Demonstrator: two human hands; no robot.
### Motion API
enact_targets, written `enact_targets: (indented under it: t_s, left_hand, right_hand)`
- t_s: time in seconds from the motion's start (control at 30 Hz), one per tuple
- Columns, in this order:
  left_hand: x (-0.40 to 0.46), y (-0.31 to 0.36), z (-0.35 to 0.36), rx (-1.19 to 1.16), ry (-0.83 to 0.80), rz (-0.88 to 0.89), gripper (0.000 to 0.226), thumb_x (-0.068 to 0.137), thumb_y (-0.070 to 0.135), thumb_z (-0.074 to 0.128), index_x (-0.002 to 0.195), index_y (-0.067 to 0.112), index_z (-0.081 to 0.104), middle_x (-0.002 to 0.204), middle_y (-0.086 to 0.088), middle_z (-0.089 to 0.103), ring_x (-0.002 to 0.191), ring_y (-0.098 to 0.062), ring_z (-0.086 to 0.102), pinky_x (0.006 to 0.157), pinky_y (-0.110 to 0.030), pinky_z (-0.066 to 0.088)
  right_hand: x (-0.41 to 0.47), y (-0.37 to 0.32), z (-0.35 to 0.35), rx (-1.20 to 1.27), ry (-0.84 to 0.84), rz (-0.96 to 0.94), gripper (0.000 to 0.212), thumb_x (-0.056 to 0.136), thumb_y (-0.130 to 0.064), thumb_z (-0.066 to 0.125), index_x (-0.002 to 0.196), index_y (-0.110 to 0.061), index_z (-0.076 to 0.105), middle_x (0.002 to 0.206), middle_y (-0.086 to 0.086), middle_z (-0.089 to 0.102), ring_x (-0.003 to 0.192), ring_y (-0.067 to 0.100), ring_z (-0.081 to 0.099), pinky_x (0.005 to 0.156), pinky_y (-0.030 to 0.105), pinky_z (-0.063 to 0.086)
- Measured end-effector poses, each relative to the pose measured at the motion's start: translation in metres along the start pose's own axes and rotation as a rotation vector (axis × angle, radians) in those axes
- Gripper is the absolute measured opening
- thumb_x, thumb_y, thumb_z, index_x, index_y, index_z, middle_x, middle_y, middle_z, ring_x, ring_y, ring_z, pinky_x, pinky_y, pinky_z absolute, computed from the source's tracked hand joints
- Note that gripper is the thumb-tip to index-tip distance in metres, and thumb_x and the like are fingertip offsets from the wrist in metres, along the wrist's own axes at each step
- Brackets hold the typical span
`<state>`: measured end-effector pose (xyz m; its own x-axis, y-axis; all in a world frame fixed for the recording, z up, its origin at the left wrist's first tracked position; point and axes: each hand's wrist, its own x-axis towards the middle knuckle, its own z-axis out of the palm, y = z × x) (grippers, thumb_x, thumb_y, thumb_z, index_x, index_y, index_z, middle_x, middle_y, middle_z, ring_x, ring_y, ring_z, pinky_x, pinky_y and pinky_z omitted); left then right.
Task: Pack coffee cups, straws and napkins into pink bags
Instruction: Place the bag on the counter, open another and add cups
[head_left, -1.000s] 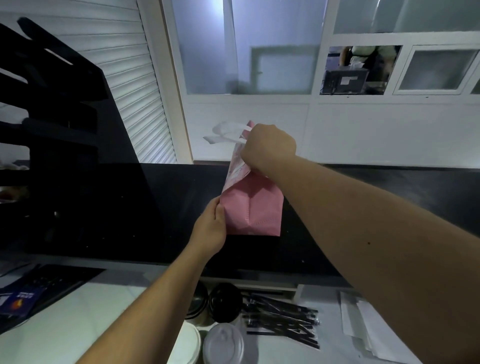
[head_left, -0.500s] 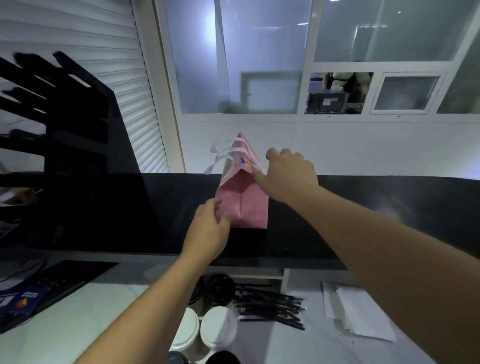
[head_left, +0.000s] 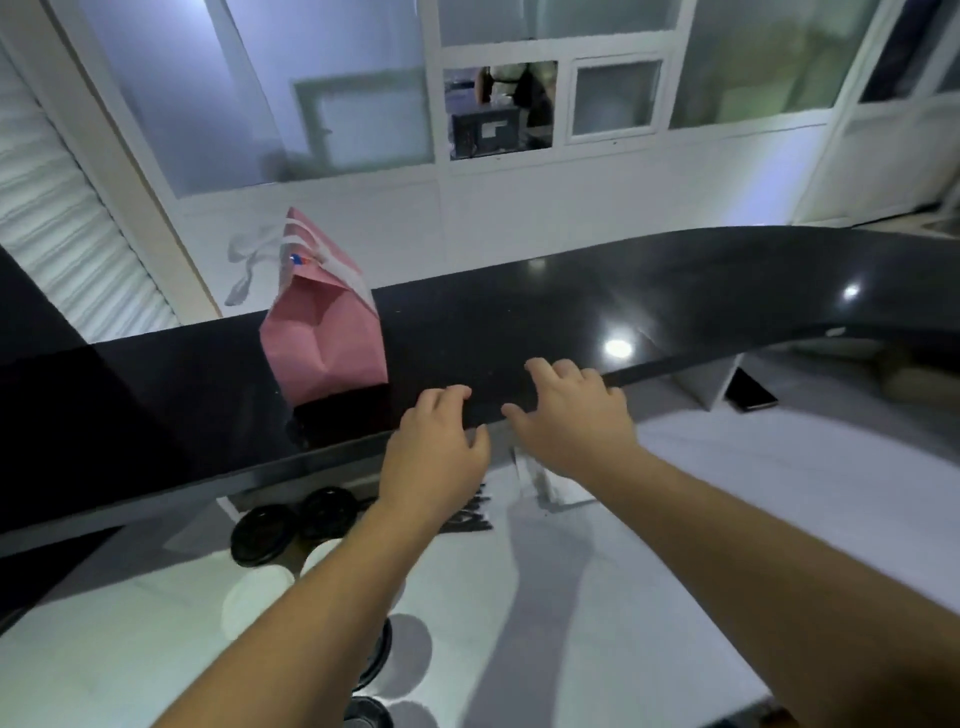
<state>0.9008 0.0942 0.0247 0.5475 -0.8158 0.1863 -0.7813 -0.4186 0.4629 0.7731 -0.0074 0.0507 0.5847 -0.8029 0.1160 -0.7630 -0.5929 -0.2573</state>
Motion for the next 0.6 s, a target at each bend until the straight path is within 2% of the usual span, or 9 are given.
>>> enact_targets:
  t_s: [0.17,0.3,0.4,0.6]
  left_hand:
    - [-0.033,0.078,0.037,0.042,-0.076,0.142,0.05,0.1,0.042,0.056,0.147,0.028,0.044,0.147,0.004,0.047,0.129,-0.021,0.051,0.103,-0.041,0.049]
    - [-0.073,0.155,0.066,0.07,-0.124,0.269,0.052,0.101,0.042,0.052,0.15,0.027,0.042,0.151,0.001,0.044,0.136,-0.024,0.046,0.108,-0.045,0.044]
    - [-0.117,0.223,0.09,0.083,-0.163,0.355,0.053,0.102,0.042,0.05,0.151,0.025,0.04,0.153,0.001,0.043,0.137,-0.024,0.045,0.109,-0.043,0.042]
    - [-0.224,0.36,0.143,0.042,-0.24,0.578,0.053,0.102,0.043,0.05,0.151,0.027,0.039,0.152,0.003,0.043,0.131,-0.022,0.048,0.104,-0.04,0.045]
  right_hand:
    - [-0.07,0.084,-0.013,0.002,0.046,0.132,0.059,0.096,-0.063,0.043,0.145,-0.03,0.039,0.145,0.0,0.051,0.128,0.03,0.05,0.102,0.051,0.044]
    - [-0.137,0.159,-0.038,-0.016,0.065,0.253,0.063,0.097,-0.064,0.041,0.149,-0.028,0.036,0.147,0.001,0.05,0.13,0.031,0.047,0.102,0.05,0.041]
    - [-0.202,0.219,-0.058,-0.026,0.094,0.337,0.061,0.097,-0.064,0.041,0.147,-0.028,0.039,0.143,0.001,0.053,0.128,0.031,0.049,0.099,0.05,0.042]
    - [-0.345,0.327,-0.1,-0.028,0.15,0.553,0.062,0.098,-0.063,0.041,0.151,-0.031,0.035,0.149,-0.001,0.049,0.133,0.028,0.047,0.104,0.049,0.042]
